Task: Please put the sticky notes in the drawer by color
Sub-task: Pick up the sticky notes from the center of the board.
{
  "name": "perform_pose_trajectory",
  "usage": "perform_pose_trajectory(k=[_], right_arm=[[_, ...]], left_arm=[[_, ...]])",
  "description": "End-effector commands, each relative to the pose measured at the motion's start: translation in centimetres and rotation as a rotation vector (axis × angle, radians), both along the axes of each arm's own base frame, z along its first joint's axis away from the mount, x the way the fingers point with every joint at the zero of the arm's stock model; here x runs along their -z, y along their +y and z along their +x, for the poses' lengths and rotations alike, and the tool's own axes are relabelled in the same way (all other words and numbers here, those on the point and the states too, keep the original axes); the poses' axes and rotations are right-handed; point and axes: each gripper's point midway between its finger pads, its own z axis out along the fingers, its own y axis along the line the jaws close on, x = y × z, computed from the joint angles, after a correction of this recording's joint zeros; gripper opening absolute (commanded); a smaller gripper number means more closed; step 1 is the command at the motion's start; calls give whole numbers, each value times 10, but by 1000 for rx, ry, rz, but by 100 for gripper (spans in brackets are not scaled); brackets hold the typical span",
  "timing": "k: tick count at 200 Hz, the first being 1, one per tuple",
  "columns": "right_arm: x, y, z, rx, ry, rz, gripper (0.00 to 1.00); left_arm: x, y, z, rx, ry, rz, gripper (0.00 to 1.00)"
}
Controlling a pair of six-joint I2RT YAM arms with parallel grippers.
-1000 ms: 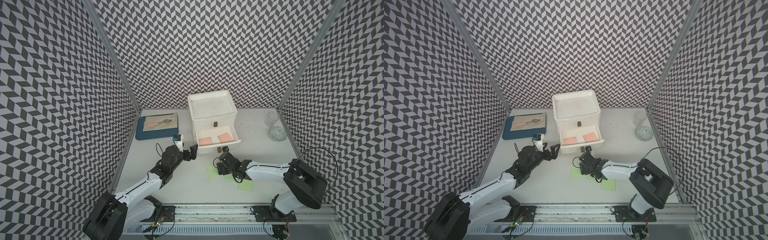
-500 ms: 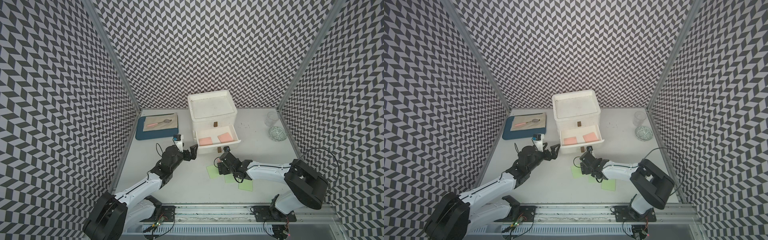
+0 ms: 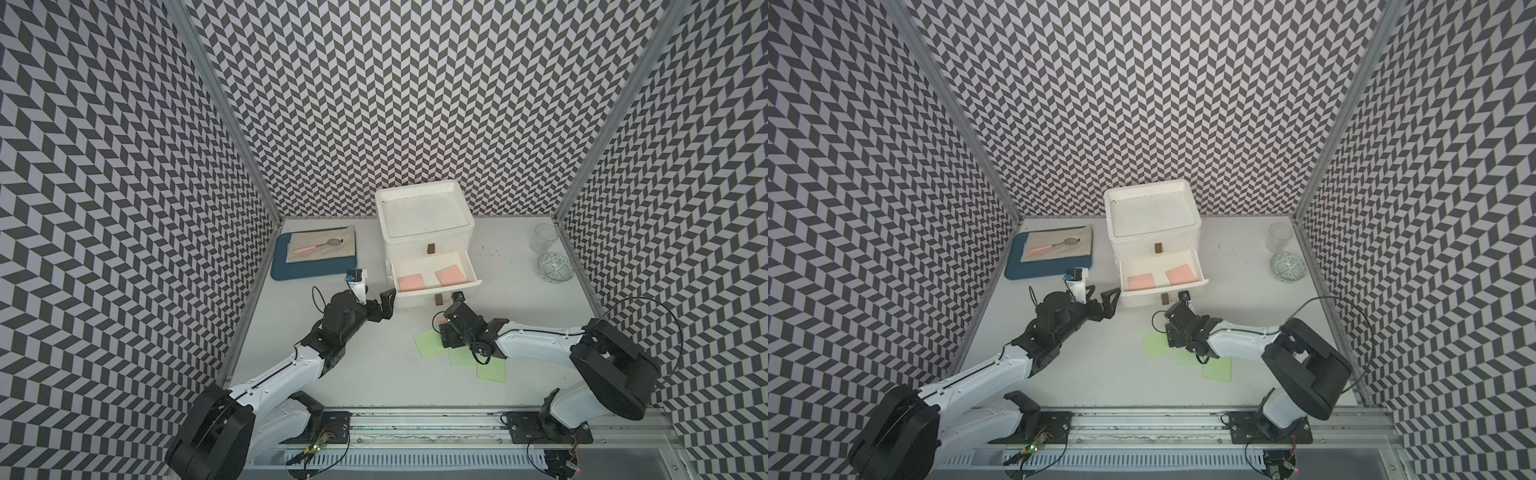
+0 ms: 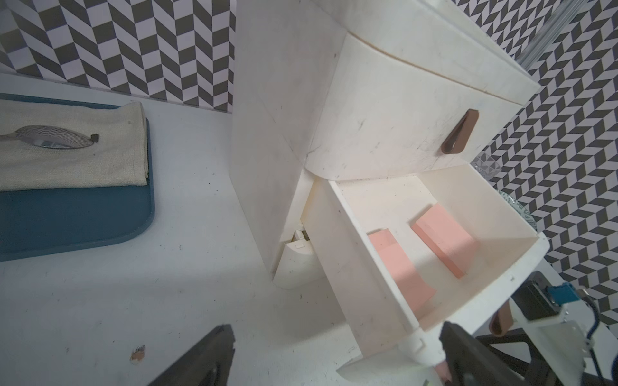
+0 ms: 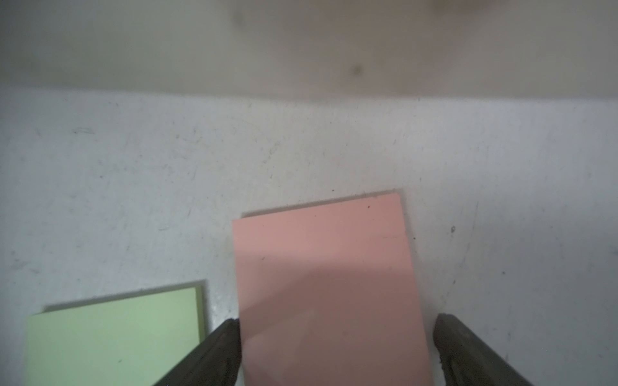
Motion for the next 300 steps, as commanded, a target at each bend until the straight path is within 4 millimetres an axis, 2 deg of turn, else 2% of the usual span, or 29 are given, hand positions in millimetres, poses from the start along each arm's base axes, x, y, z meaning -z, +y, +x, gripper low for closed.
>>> perform_pose_trajectory(k=[1,15,45,76,103,132,166,189,211,247,300], right_arm=[[25,2,-16,-44,81,-44,92],[26,3,-17,-45,84,-50,89],[17,1,-16,-44,58,-31,72],[-2,3,-17,-54,15,28,70],[-29,8,-22,-82,-40,133,70],[-68,14,-33,-140,-104,273,70],[-108,18,-49,-209,-153,400,70],[-124,22,-62,-254,-158,486,70],[-147,25,-64,-270,-218,561,70],[-187,39,-59,-333,-310,625,70],[-223,48,-48,-350,-407,665,72]], left_arm=[[-4,1,1,-2,-19,-9,100],[-4,2,1,-7,-19,-8,100],[-4,2,1,-5,-18,-8,100],[-5,2,1,-7,-22,-10,100],[-7,3,0,-9,-25,-10,100],[-12,5,-1,-15,-34,-14,100],[-30,5,-4,-19,-13,-70,100],[-58,-13,-17,81,16,-200,100],[-79,-38,-34,226,55,-336,99],[-92,-75,-61,443,165,-508,98],[-112,-98,-79,528,203,-580,89]])
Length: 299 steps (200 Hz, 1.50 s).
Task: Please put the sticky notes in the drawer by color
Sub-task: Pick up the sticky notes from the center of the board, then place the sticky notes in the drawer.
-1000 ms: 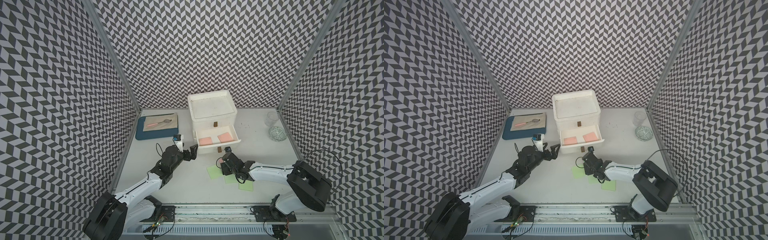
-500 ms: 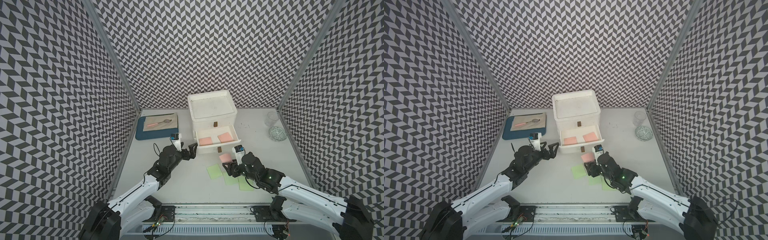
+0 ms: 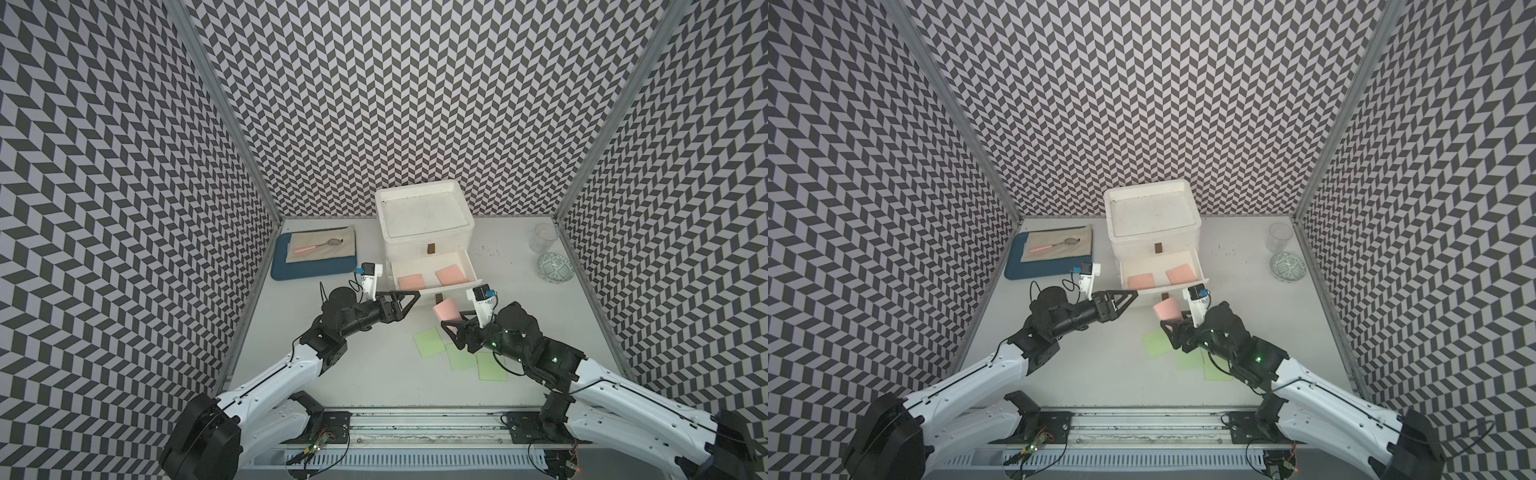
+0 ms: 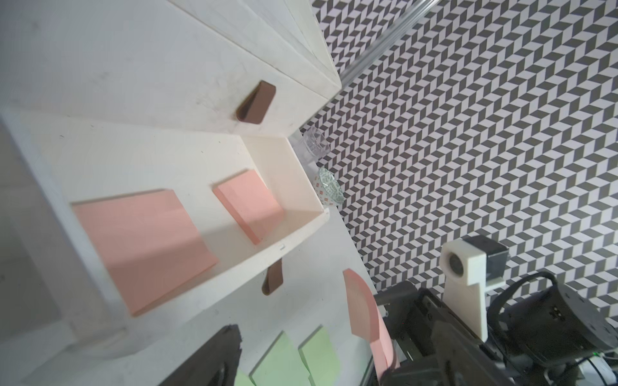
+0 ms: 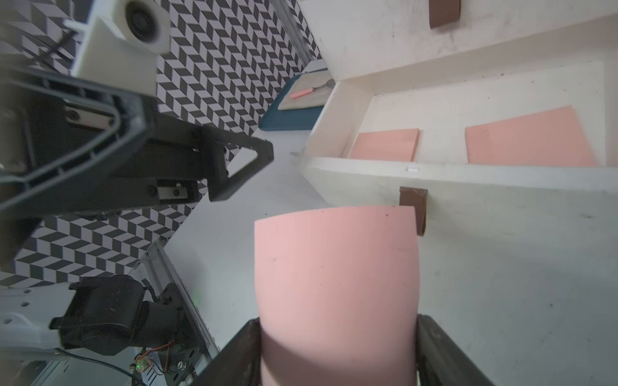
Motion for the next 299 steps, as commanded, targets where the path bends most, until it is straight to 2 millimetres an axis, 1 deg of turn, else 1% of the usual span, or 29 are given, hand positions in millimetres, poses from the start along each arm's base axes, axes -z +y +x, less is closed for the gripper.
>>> perform_pose_trajectory(k=[1,17,47,66,91,99,104,108,121,136,146,166,173,187,197,204,216,242,260,273,299], right_arm=[[-40,11,7,-15,-104,86,72],[-47,13,7,-22,-122,101,72],[-56,17,9,-31,-145,122,73],[-58,21,6,-55,-139,130,73],[-57,20,6,-54,-144,120,73],[-57,20,6,-57,-145,118,73],[-56,20,6,-59,-144,116,74],[-56,20,6,-59,-147,116,74],[-53,20,6,-60,-148,103,74],[-52,20,7,-59,-149,91,75],[-51,19,8,-53,-155,84,75],[-52,16,11,-34,-173,83,76],[-53,14,11,-27,-177,84,76],[-58,13,12,-15,-192,91,77],[-60,11,13,-7,-200,91,78],[-62,10,14,-3,-204,90,80],[-63,8,15,6,-209,83,82],[-63,6,17,10,-183,96,86],[-68,8,16,-42,-157,127,89],[-72,4,18,-71,-139,154,93],[-81,-4,21,-165,-77,245,96]], left_arm=[[-39,-13,-13,68,-42,-96,89],[-42,-17,-16,72,-31,-112,85],[-39,-25,-15,86,-1,-119,80],[-39,-32,-14,101,4,-120,79],[-41,-41,-13,118,6,-124,76],[-42,-43,-12,118,7,-124,74],[-43,-44,-12,119,5,-125,68],[-43,-45,-12,118,5,-125,65],[-42,-48,-10,120,10,-124,62],[-41,-51,-10,127,14,-125,49],[-40,-54,-9,134,20,-124,43],[-40,-55,-8,136,20,-125,40],[-42,-55,-7,129,15,-128,32],[-43,-53,-6,116,11,-130,22],[-45,-52,-6,113,0,-127,12],[-45,-51,-6,109,-4,-117,9],[-46,-49,-5,96,-14,-92,7],[-48,-37,2,41,-32,-48,6],[-51,-26,8,18,-45,-32,5],[-53,-17,13,11,-49,-26,5],[-59,-8,16,57,-59,-38,5]])
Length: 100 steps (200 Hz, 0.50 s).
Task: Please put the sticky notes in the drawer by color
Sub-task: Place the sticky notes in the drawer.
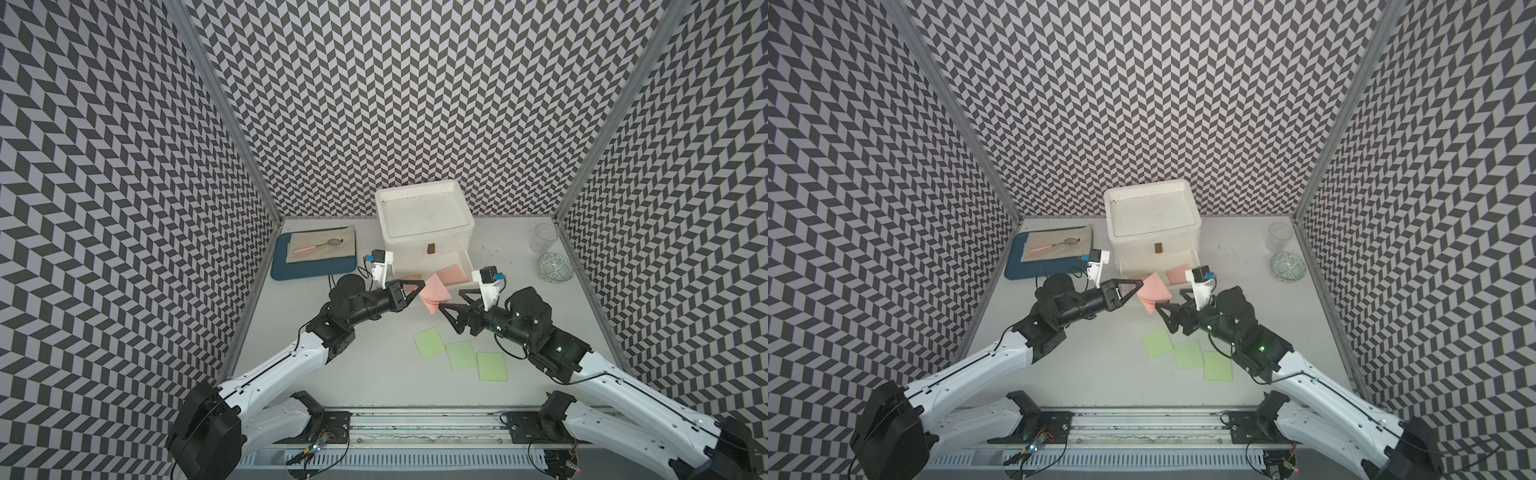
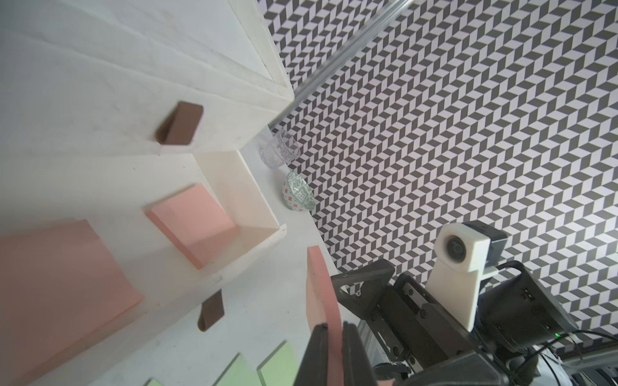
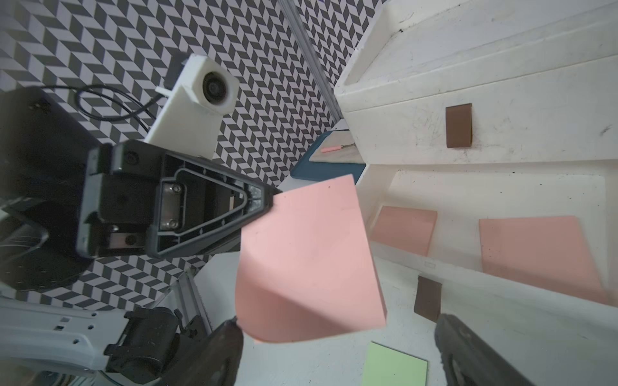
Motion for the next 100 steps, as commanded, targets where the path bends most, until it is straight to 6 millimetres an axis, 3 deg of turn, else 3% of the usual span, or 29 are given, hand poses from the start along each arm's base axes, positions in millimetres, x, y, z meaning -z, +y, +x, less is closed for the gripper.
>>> perform_pose_trajectory(k=[1,60,100], right_arm=[[-27,3,-9,-152,17,121,96],[-33,22,-27,-468,149,247,94],[-9,33,-30,-579,242,216,89]], left_arm=[[-16,7,-1,55,-45,-1,5],[-34,-1,-13,191,-119,29,6],[-41,-2,-19,216,-133,4,6]])
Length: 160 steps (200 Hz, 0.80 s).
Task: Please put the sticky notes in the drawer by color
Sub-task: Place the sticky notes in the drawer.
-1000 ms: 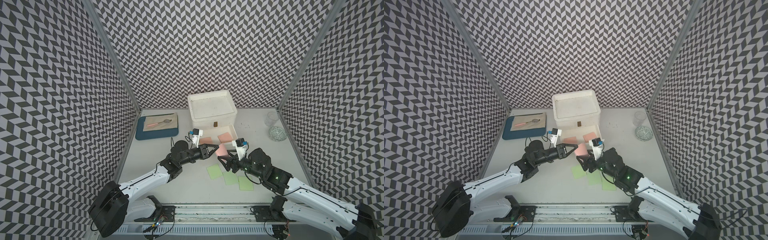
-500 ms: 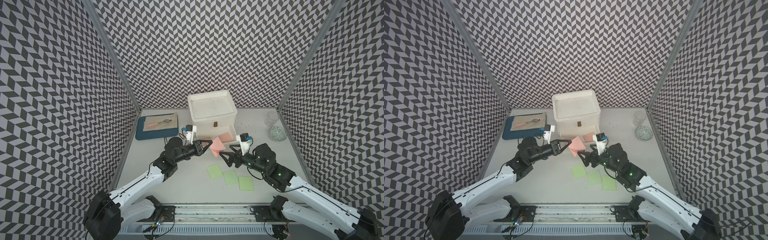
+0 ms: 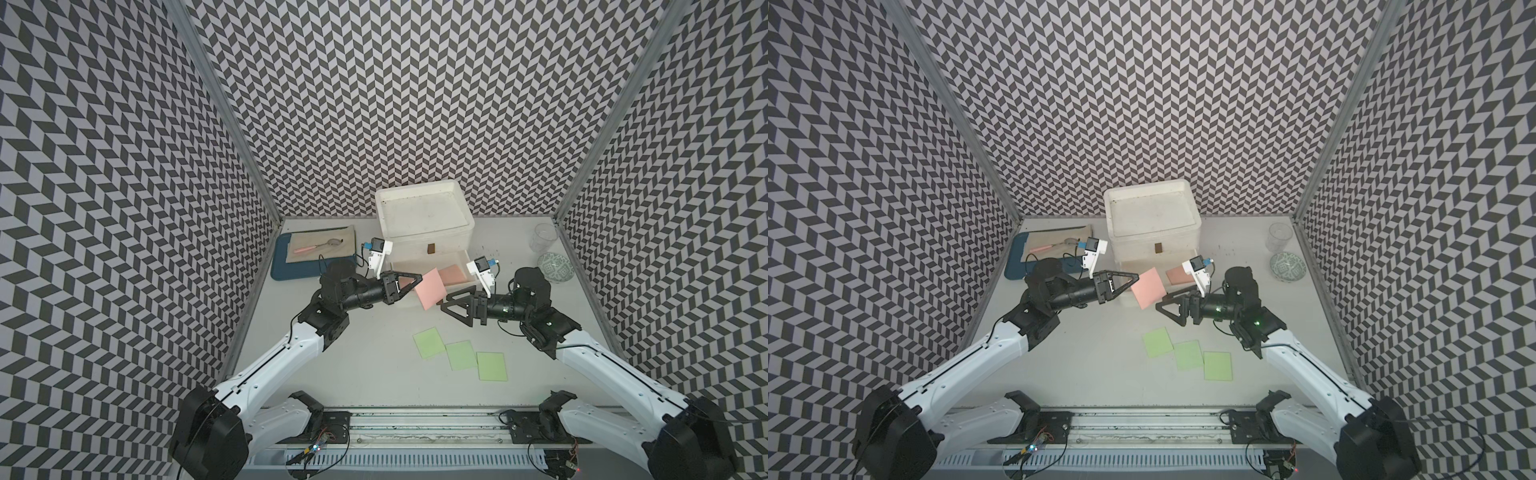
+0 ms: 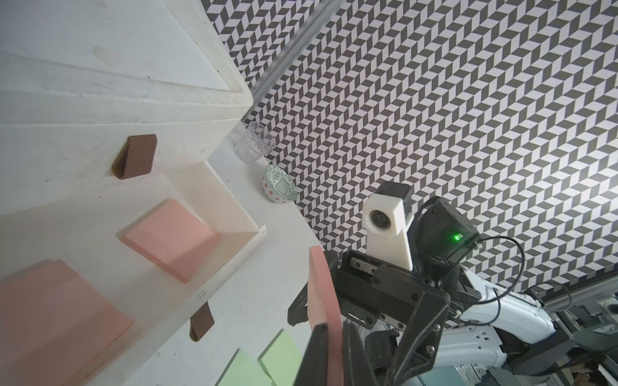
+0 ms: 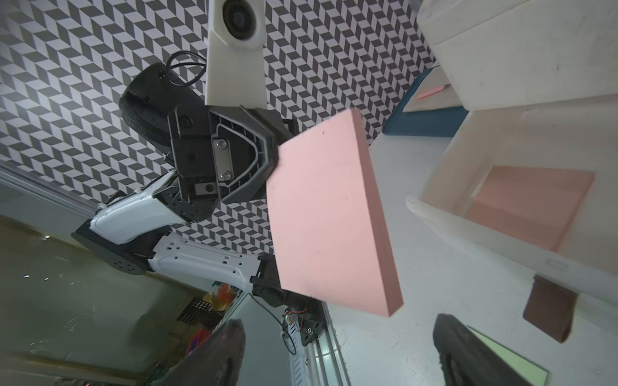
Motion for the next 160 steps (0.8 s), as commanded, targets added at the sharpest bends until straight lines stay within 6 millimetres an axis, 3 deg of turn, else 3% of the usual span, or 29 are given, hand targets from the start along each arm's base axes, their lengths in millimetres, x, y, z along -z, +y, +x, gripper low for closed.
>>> perform_pose_trajectory(k=[1,21,88,160], right_arm=[[-14,9,-12,-150,-26,47,88],[-13,10,-16,-191,-24,55,85],[-22,-3,1,-140,-36,90,74],[-27,-3,-6,-177,-34,113,42]], left_arm=[[-17,-1,-9,49,-55,-25,6],[-18,-4,-13,87,-50,-44,6],[-14,-9,-22,165,-45,-43,5],[-9,-11,-22,189,-37,-43,5]])
